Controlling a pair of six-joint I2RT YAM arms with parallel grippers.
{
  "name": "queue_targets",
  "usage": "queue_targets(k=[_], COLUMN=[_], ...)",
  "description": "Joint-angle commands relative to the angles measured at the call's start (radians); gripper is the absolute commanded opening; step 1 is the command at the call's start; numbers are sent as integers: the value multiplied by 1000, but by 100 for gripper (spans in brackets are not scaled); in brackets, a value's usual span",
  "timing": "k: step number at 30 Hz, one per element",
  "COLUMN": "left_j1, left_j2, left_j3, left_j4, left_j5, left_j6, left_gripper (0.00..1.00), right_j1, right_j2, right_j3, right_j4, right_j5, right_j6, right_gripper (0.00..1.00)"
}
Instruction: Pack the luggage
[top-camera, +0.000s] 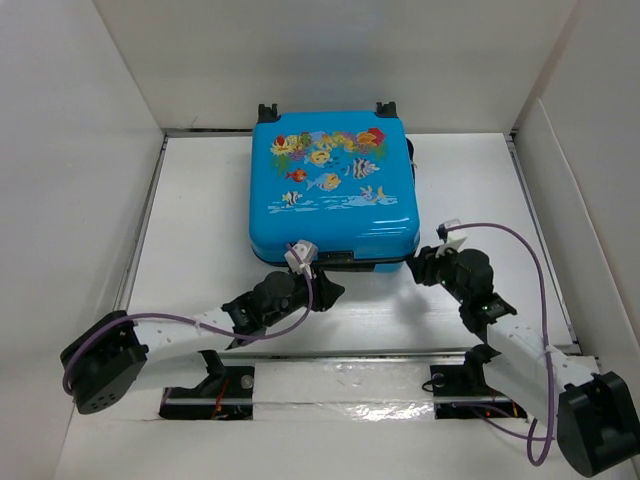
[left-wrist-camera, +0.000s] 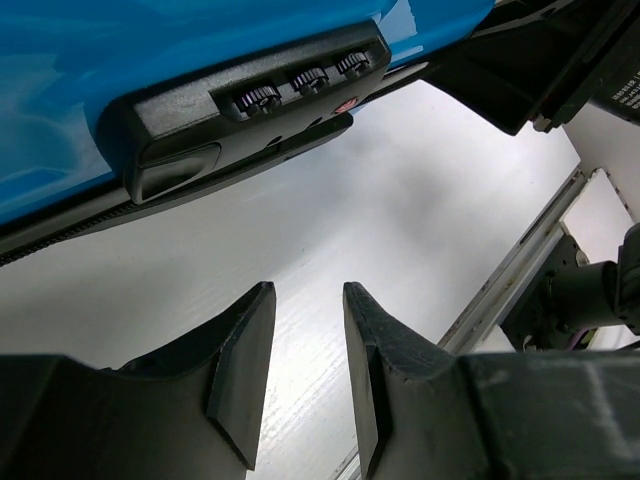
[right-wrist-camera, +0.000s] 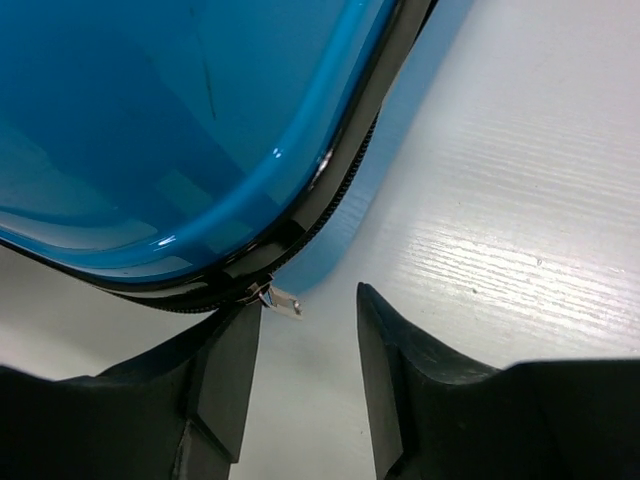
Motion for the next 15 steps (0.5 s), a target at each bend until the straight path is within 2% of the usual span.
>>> queue_targets(k=[1,7,15], left_j1=[-2,-2,-2], left_j2=[24,78,147], left_j3=[44,48,80], left_j4=[85,102,148], left_j5=[20,-6,-53], left_j6=[-1,3,-1], left_gripper=[31,30,28], right_j1=[14,63,147], right_j2=[25,-7,-24], right_j3=[46,23,18], right_j4=[115,187,241], right_j5=[-16,-24,57], right_j6=[-61,-72,-72], right_gripper=[47,33,14])
